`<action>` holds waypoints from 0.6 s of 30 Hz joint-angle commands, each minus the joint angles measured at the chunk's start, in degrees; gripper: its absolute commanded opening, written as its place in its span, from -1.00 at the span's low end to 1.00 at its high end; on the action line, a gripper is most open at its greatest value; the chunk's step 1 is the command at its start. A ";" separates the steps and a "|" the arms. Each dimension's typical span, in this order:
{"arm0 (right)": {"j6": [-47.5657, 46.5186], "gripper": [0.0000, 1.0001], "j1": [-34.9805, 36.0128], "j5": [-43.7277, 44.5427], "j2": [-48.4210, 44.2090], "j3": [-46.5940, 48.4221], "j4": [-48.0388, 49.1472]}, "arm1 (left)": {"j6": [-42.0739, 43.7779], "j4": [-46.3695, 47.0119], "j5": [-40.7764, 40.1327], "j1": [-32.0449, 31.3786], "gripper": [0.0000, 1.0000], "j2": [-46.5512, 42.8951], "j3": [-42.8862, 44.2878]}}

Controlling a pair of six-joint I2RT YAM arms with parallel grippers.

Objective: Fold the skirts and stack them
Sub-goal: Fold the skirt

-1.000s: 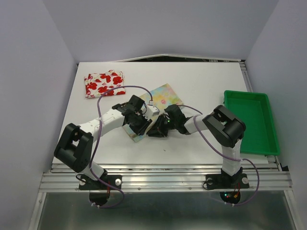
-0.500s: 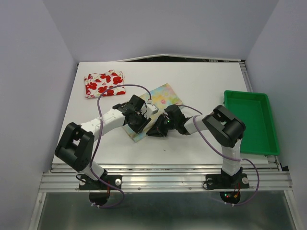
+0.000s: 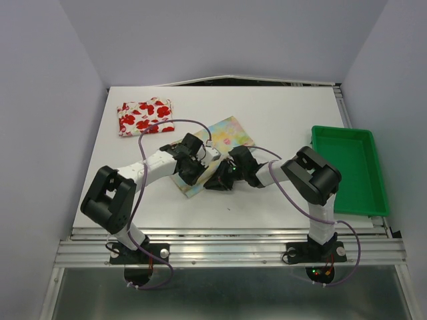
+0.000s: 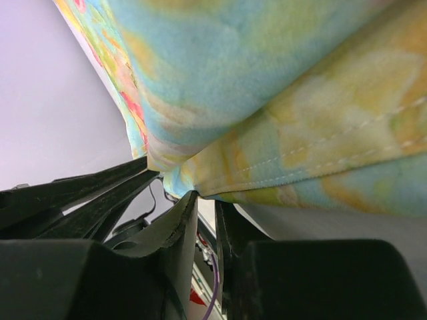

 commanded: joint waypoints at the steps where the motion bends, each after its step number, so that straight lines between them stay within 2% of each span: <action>1: 2.54 -0.56 0.47 1.47 1.38 -1.82 -4.02 | 0.70 -0.23 2.28 0.34 -0.73 -0.94 -0.07; 5: 2.36 -0.56 0.47 1.47 1.38 -1.56 -4.02 | 0.61 -0.32 3.87 0.34 -1.00 -2.43 -0.16; 18: 2.19 -0.56 0.47 1.47 1.65 -1.04 -4.02 | 0.79 -1.90 8.17 -0.63 -1.00 -3.23 0.46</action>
